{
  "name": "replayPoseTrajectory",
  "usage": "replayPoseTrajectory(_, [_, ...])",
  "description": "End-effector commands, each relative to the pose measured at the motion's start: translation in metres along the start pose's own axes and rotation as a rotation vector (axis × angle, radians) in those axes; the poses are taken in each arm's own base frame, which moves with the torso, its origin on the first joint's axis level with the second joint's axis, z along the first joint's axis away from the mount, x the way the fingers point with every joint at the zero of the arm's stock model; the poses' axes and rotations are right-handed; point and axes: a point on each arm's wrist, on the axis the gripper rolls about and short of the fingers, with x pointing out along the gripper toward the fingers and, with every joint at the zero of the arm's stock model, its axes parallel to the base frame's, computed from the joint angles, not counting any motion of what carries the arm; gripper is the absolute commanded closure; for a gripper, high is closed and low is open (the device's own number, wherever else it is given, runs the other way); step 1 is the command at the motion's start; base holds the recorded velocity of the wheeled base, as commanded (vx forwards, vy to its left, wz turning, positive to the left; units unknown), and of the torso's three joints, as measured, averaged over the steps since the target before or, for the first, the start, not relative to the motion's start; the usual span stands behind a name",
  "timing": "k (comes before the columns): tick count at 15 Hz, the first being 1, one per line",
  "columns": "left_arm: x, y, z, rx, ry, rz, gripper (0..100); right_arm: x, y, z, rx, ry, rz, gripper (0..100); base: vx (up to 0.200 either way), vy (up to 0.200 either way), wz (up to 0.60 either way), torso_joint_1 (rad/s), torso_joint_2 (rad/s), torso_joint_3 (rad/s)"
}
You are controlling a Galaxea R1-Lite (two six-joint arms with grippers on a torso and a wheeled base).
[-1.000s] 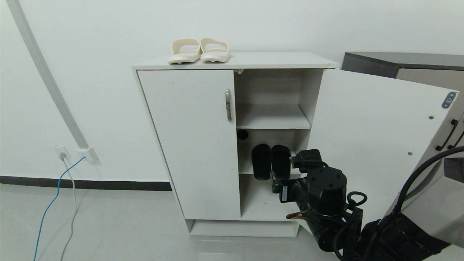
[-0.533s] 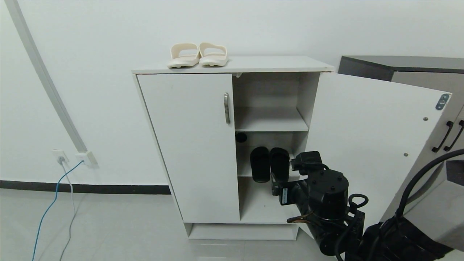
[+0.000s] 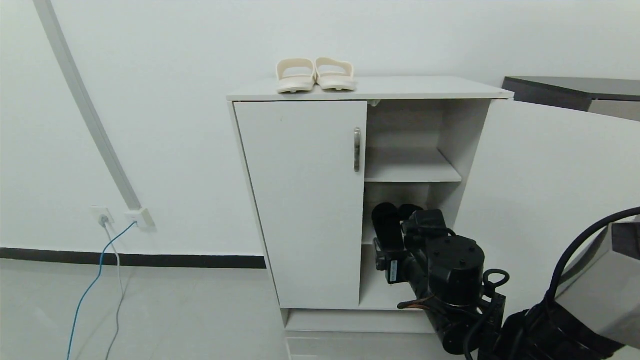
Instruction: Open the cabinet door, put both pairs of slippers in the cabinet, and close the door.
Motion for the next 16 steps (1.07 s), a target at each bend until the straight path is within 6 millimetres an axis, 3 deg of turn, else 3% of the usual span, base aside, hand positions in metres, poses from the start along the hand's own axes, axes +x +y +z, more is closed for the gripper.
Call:
replayPoseTrajectory(1, [0.000, 0.000, 0.000, 0.000, 0.001, 0.001, 100, -0.001, -0.001, -0.002, -0.001, 0.002, 0.001, 0, 0.000, 0.200, 0.00, 0.002, 0.00, 0.002])
replayPoseTrajectory(3, [0.000, 0.000, 0.000, -0.001, 0.001, 0.001, 100, -0.001, -0.006, -0.005, -0.015, -0.013, 0.002, 0, 0.000, 0.200, 0.00, 0.000, 0.00, 0.002])
replayPoseTrajectory(16, [0.000, 0.000, 0.000, 0.000, 0.000, 0.001, 100, -0.001, -0.016, -0.009, -0.056, -0.009, -0.018, 0, 0.000, 0.000, 0.00, 0.000, 0.00, 0.000])
